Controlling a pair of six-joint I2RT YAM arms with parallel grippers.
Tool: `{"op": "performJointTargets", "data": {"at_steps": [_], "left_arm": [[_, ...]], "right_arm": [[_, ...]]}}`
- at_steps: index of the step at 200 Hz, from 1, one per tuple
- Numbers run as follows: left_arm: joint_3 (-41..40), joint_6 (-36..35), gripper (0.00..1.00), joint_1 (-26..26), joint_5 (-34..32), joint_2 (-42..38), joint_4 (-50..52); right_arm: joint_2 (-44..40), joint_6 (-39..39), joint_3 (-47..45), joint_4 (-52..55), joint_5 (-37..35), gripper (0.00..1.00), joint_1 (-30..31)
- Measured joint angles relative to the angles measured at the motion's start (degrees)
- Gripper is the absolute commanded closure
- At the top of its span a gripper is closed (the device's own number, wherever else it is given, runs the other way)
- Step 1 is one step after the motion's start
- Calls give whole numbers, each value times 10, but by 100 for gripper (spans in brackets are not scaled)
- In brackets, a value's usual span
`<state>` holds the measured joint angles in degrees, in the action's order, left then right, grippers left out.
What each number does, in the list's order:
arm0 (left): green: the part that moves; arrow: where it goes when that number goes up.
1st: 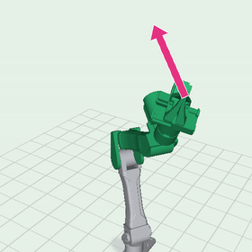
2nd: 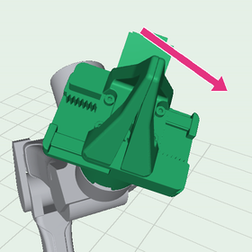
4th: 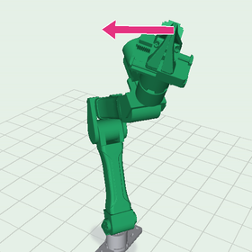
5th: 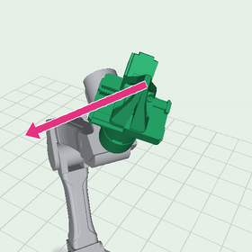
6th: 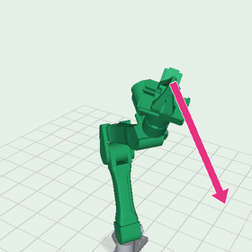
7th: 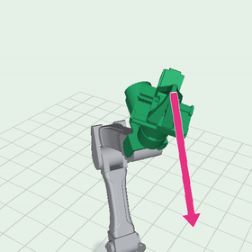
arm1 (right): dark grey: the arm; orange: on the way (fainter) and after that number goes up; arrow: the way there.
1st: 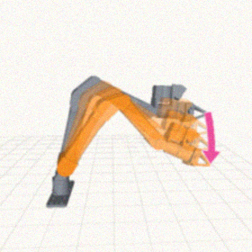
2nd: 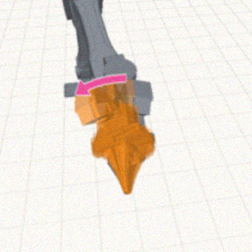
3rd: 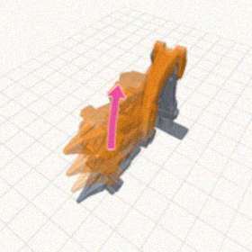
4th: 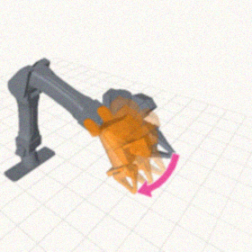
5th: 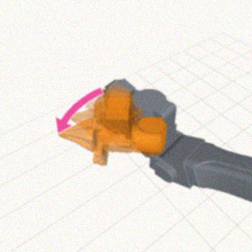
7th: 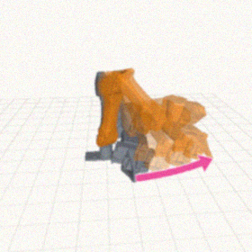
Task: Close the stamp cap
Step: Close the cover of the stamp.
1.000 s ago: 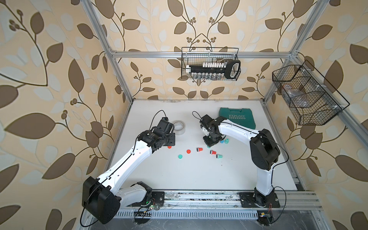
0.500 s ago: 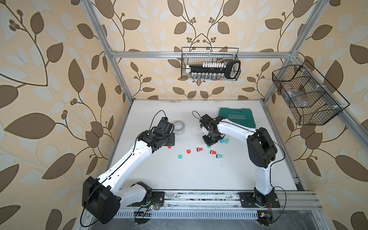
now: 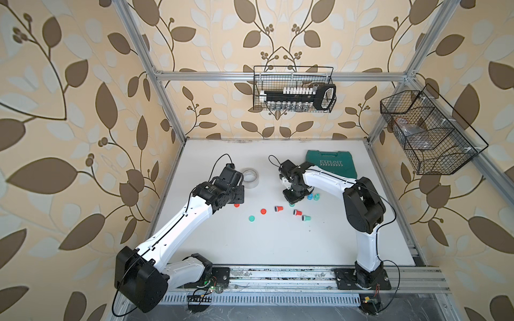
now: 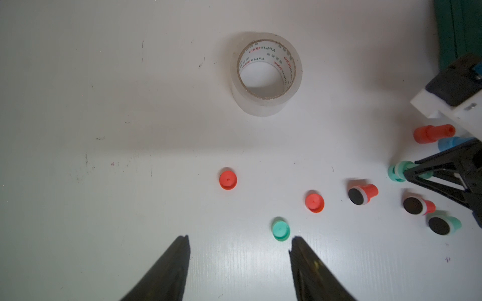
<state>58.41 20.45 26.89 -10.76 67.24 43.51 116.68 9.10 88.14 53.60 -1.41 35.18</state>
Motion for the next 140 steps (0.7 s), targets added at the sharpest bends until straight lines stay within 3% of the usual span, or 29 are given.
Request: {"op": "performJointTargets", "data": {"at_steps": [140], "left_arm": [[0, -5, 36, 0, 0, 0, 0]], "right_arm": [[5, -2, 0, -1, 1, 100, -1]]}}
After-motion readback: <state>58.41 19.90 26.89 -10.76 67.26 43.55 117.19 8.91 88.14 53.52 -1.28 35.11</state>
